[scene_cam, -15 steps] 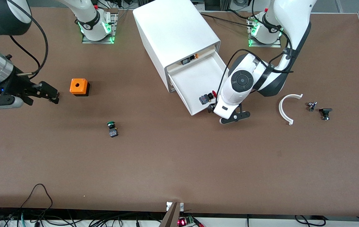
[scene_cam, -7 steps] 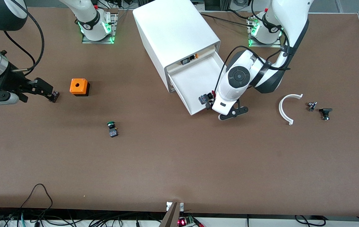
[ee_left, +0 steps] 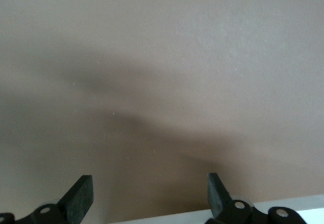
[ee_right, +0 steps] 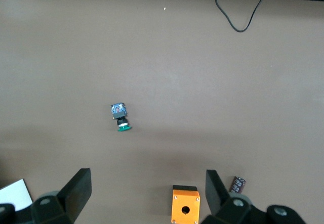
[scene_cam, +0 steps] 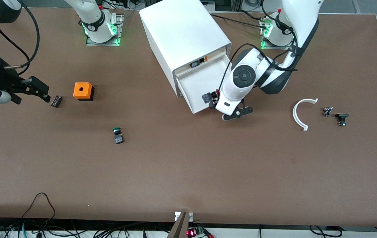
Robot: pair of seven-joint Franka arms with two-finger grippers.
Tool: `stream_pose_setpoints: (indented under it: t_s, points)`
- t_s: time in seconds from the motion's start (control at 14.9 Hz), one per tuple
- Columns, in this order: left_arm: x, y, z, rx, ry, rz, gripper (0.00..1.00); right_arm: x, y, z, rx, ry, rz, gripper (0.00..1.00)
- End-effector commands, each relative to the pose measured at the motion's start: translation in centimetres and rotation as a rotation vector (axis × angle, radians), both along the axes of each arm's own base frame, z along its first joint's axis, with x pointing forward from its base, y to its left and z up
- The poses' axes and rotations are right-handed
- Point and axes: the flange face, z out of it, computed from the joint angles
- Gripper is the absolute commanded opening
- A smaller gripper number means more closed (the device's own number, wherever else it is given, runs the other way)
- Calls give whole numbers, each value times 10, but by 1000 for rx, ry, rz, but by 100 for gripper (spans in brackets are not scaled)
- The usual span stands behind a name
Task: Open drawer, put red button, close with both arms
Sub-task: 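Push the open drawer shut into the cabinet with the left gripper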
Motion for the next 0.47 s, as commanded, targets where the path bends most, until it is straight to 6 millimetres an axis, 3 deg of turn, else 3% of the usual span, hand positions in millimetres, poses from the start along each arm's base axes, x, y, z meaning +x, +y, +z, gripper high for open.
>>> stream_pose_setpoints:
  t_s: [0.0, 0.4]
  points:
    - [-29, -4, 11, -17, 18, 8, 99, 1, 1, 8, 13, -9, -69, 100]
    - [-65, -32, 10, -42, 62, -36, 99, -1, 5, 22, 13, -22, -69, 100]
